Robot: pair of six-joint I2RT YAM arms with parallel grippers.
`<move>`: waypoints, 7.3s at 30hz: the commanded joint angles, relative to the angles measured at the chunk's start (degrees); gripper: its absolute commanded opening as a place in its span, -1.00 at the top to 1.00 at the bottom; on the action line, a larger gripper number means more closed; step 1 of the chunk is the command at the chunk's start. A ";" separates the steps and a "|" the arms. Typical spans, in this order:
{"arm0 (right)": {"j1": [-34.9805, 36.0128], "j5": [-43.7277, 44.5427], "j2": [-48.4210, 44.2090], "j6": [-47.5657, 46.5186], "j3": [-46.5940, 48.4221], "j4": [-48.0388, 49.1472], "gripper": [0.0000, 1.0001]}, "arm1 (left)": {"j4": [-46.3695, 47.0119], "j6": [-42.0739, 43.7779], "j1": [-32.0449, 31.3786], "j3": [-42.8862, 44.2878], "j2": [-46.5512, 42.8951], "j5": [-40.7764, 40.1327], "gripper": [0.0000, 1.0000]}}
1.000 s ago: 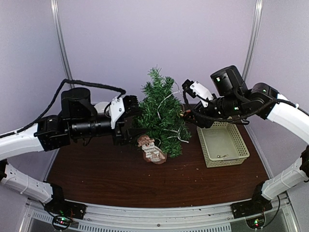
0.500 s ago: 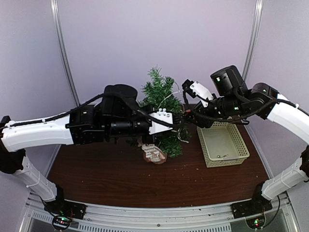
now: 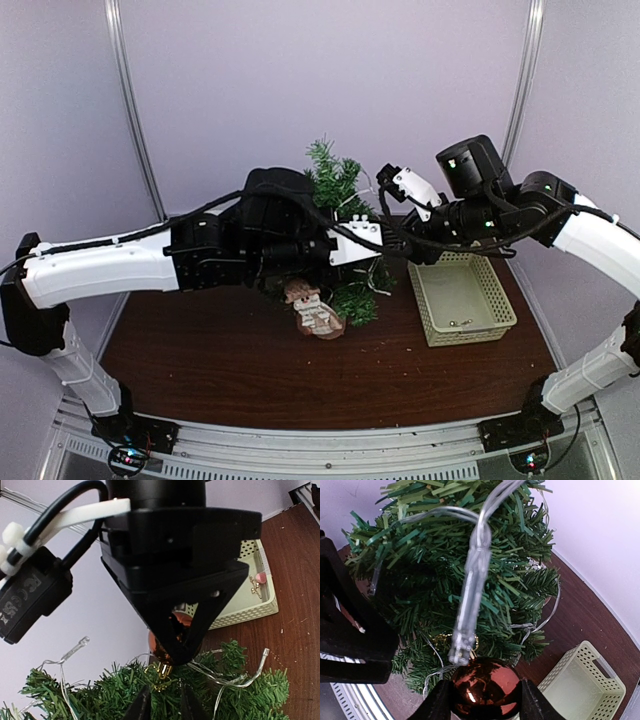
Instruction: Decorate the small christmas tree
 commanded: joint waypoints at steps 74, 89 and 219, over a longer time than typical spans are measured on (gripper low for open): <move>-0.62 0.92 -0.24 -0.45 0.83 1.35 0.17 | 0.03 -4.17 3.81 2.59 2.24 -5.38 1.00; -1.33 1.36 -0.03 -0.18 0.72 0.92 0.15 | -0.31 -4.71 3.85 3.47 2.88 -4.31 1.00; -28.23 -42.29 18.48 26.05 -25.44 40.53 -0.09 | 50.90 -88.93 16.89 -54.75 -0.17 10.75 0.21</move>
